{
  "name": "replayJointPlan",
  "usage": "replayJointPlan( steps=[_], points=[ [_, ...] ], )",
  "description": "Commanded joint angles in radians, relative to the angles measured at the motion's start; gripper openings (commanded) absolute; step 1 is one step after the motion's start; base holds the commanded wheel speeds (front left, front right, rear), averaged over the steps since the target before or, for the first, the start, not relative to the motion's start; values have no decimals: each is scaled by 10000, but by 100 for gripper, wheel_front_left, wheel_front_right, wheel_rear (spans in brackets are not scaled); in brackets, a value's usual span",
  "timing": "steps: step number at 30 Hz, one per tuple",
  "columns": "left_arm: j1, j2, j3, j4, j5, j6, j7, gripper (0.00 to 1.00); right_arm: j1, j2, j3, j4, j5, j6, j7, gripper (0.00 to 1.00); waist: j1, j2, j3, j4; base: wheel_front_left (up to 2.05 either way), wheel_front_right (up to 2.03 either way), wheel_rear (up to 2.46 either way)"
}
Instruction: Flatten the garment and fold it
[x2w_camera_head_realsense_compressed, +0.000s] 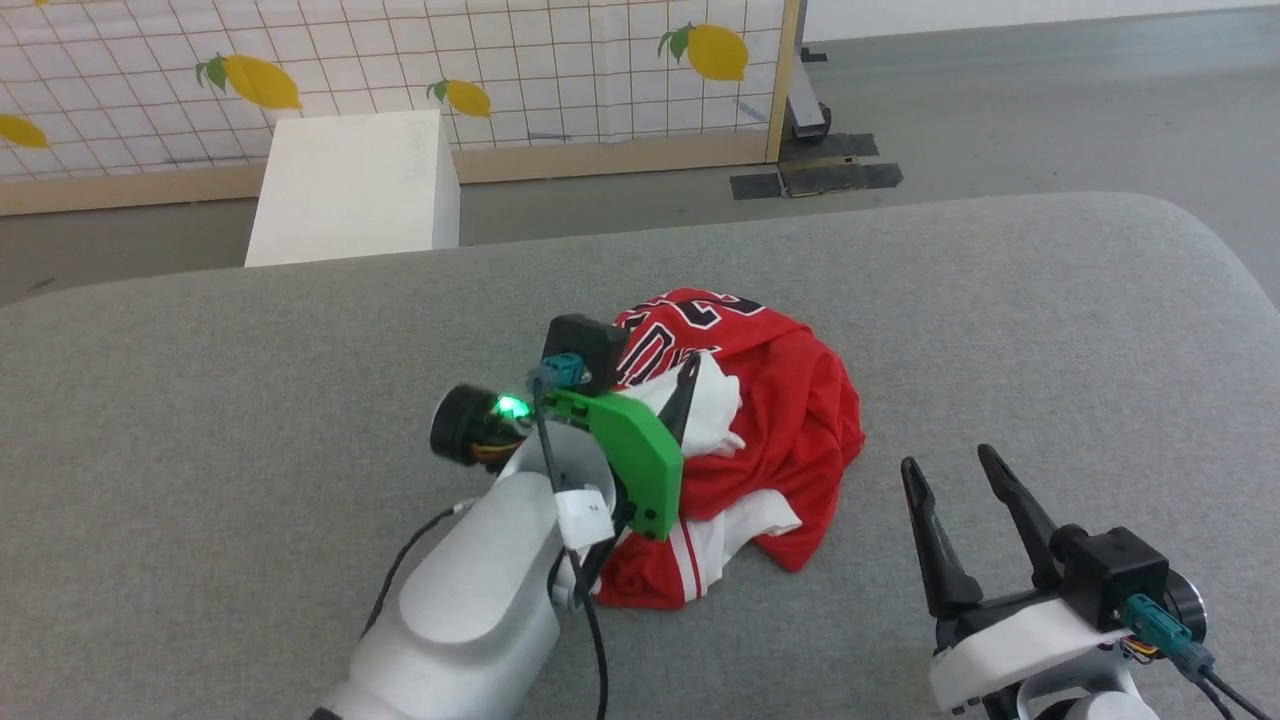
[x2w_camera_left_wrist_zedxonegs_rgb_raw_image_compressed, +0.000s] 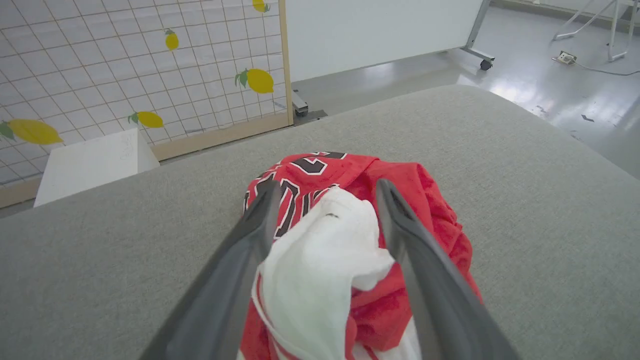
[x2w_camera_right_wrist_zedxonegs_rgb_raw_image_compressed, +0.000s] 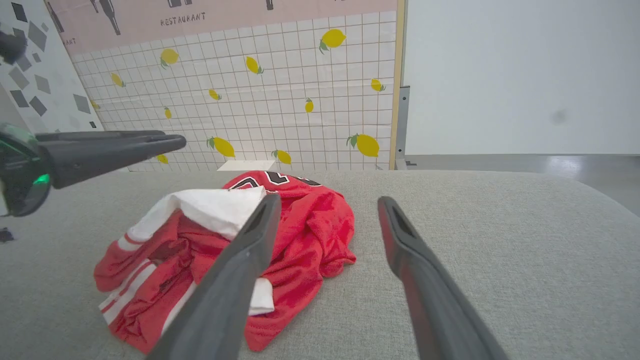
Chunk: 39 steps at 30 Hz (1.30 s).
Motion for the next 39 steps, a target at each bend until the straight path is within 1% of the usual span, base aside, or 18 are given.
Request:
replayJointPlan(
  steps=[1, 3, 6, 8, 11, 13, 15, 18, 19, 20, 21, 22, 23, 27, 31, 35, 38, 39],
  points=[
    [-205, 79, -78, -108, 160, 45, -130, 100, -166, 7, 26, -50, -22, -15, 21, 100, 1, -1, -2, -44, 0, 0, 0],
    [-343, 68, -276, -184, 321, -14, -135, 100, -180, 7, 75, -49, -4, -15, 12, 100, 1, -1, 8, -118, 0, 0, 0],
    [-496, 48, -704, -22, 461, -277, 337, 100, -173, 7, 137, -24, 26, -15, 1, 100, 1, -1, 27, -271, 0, 0, 0],
    [-622, 55, -1034, 219, 550, -515, 828, 100, -180, 7, 180, -8, 35, -15, -7, 100, 1, -1, 59, -391, 0, 0, 0],
    [-797, 119, -1615, 713, 709, -921, 1896, 100, -194, 7, 185, 13, 45, -15, -28, 100, 1, -1, 114, -581, 0, 0, 0],
    [-949, 213, -1928, 1007, 833, -1094, 2565, 100, -205, 7, 181, 29, 58, -15, -51, 100, 1, -1, 165, -699, 0, 0, 0],
    [-1104, 297, -2113, 1209, 902, -1187, 3064, 100, -212, 7, 180, 46, 70, -15, -72, 100, 1, -1, 231, -801, 0, 0, 0],
    [-1303, 372, -2158, 1413, 907, -1153, 3519, 100, -218, 7, 208, 83, 101, -15, -116, 100, 1, -1, 320, -927, 0, 0, 0],
    [-1349, 381, -2141, 1463, 880, -1132, 3632, 85, -224, 7, 219, 94, 112, -15, -126, 100, 1, -1, 345, -956, 0, 0, 0],
    [-1402, 389, -2125, 1533, 852, -1097, 3768, 32, -231, 7, 229, 107, 122, -15, -140, 100, 1, -1, 365, -982, 0, 0, 0],
    [-1441, 400, -2136, 1600, 840, -1092, 3900, 3, -238, 7, 240, 122, 128, -15, -149, 100, 1, -1, 381, -1002, 0, 0, 0],
    [-1481, 409, -2146, 1659, 815, -1103, 4027, 0, -253, 7, 254, 138, 137, -15, -159, 100, 1, -1, 401, -1026, 0, 0, 0],
    [-1493, 405, -2095, 1668, 742, -1103, 4045, 0, -268, 7, 268, 151, 145, -15, -167, 100, 1, -1, 413, -1044, 0, 0, 0],
    [-1570, 360, -1537, 1434, 412, -730, 3340, 0, -289, 7, 213, 190, 162, -15, -216, 100, 1, -1, 399, -1008, 0, 0, 0],
    [-1513, 400, -716, 982, 42, -104, 2228, 0, -217, 7, 68, 184, 112, -15, -214, 100, 1, -1, 319, -738, 0, 0, 0],
    [-1021, 817, 457, 208, -358, 816, 739, 0, -196, 7, 7, 121, 121, -15, -203, 100, 1, -1, 254, -356, 0, 0, 0],
    [-89, 1399, 1565, -539, -797, 1590, -296, 0, -167, 7, -26, 81, 106, -15, -175, 100, 1, -1, 189, -15, 0, 0, 0],
    [257, 1590, 1875, -741, -933, 1788, -523, 0, -155, 7, -37, 70, 103, -15, -167, 100, 1, -1, 172, 83, 0, 0, 0]
  ],
)
